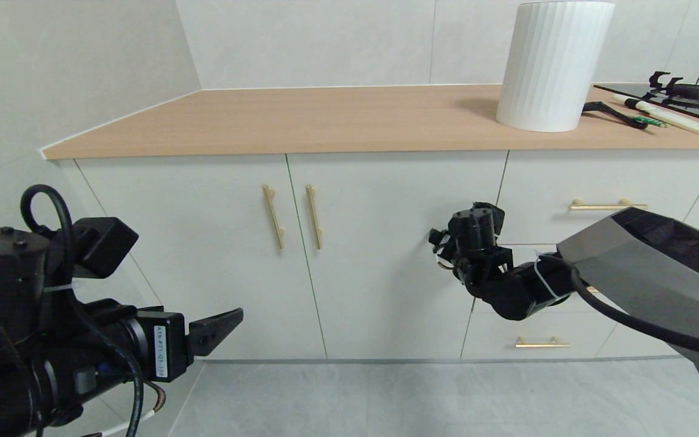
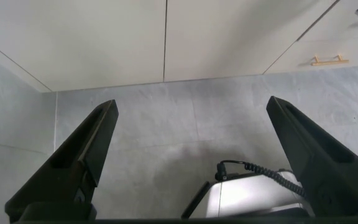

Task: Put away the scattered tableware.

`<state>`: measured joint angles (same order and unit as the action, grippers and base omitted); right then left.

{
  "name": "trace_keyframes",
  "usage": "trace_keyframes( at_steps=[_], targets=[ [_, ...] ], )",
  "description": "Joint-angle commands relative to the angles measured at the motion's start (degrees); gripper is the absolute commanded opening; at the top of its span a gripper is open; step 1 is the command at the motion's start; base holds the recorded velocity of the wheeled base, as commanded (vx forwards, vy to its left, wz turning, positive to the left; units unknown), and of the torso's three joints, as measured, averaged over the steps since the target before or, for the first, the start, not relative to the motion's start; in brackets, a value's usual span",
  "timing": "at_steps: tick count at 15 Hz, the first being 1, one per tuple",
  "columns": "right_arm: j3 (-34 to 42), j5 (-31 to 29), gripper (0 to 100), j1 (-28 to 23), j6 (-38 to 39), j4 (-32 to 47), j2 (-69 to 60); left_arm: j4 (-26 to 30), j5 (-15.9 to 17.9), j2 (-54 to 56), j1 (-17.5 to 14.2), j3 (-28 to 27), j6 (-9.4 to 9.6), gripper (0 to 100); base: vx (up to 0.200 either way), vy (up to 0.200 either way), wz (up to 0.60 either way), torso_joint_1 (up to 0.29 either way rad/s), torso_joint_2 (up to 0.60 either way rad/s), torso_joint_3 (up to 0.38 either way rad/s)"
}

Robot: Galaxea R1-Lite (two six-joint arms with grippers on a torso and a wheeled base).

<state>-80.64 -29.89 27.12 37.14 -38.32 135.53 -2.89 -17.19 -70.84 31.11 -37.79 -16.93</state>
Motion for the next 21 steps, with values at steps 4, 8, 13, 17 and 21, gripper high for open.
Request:
trace_keyframes(
  at_steps=[4,8,13,17,21],
  targets=[
    [11.0,6.4,100,3.4,-1.2,0.1,-12.3,-0.2,0.0,1.2,-0.1,0.1,-0.12,100,0.0,0.0,0.0,0.0,0.0,0.0],
    [22.5,6.7,100,4.3,-5.6,0.5,-31.7,-0.2,0.0,6.7,-1.7,0.1,0.67,100,0.0,0.0,0.0,0.0,0.0,0.0],
    [46.4,3.7,100,3.9,-13.9,0.5,-59.4,0.0,0.1,20.9,-6.8,0.9,9.11,100,0.0,0.0,0.0,0.0,0.0,0.0],
    [60.0,2.7,100,-4.7,-23.9,1.8,-82.0,3.9,0.0,36.7,-7.7,5.7,9.37,100,0.0,0.0,0.0,0.0,0.0,0.0],
    [59.7,3.3,100,-9.1,-31.1,21.9,-106.4,14.5,0.0,51.5,-12.2,5.5,10.96,100,0.0,0.0,0.0,0.0,0.0,0.0]
  ],
)
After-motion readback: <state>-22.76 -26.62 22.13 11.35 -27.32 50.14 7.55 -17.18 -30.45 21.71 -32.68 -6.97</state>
